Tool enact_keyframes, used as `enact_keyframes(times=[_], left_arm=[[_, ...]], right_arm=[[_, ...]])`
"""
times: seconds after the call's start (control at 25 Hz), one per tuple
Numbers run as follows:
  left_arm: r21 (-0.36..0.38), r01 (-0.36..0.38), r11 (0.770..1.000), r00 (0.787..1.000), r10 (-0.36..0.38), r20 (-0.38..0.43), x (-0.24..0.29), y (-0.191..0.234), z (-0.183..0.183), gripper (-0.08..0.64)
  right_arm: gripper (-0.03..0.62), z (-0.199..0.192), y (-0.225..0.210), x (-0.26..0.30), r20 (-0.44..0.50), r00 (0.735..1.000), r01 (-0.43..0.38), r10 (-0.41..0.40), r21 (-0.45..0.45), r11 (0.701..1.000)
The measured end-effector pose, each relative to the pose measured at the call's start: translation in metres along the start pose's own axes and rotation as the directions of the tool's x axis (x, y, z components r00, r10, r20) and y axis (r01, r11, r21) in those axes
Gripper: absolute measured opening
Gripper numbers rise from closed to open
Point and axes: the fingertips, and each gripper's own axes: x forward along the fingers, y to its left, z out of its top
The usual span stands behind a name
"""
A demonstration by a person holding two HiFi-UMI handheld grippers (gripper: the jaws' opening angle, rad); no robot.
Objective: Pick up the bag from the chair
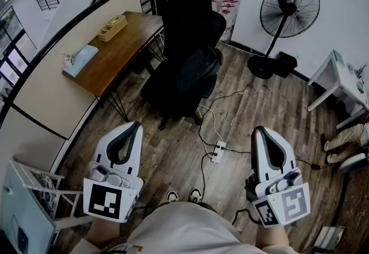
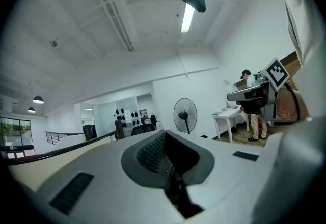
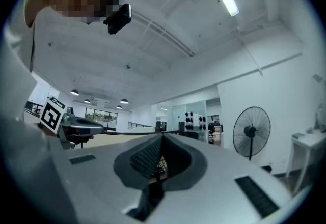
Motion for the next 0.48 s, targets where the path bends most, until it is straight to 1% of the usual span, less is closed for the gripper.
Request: enact_keyframes(times=[0.2,0.48], left_arm=[[-0.003,-0.001,1.0,1.0,0.001,-0.005,0.0016,0.0009,-0.0009,0.003],[-0.001,0.002,1.0,1.0,-0.002,-0.009,0.0076,-0.0037,-0.0012,0.003]], right_arm=[[0.003,-0.0008,-0.0038,0.0013,0.005,1.0,0.012,-0.012,0.002,1.0],[0.003,-0.0009,-0.0097,0.0028,0.025,1.0,0.003,-0.003,0.012,1.0]])
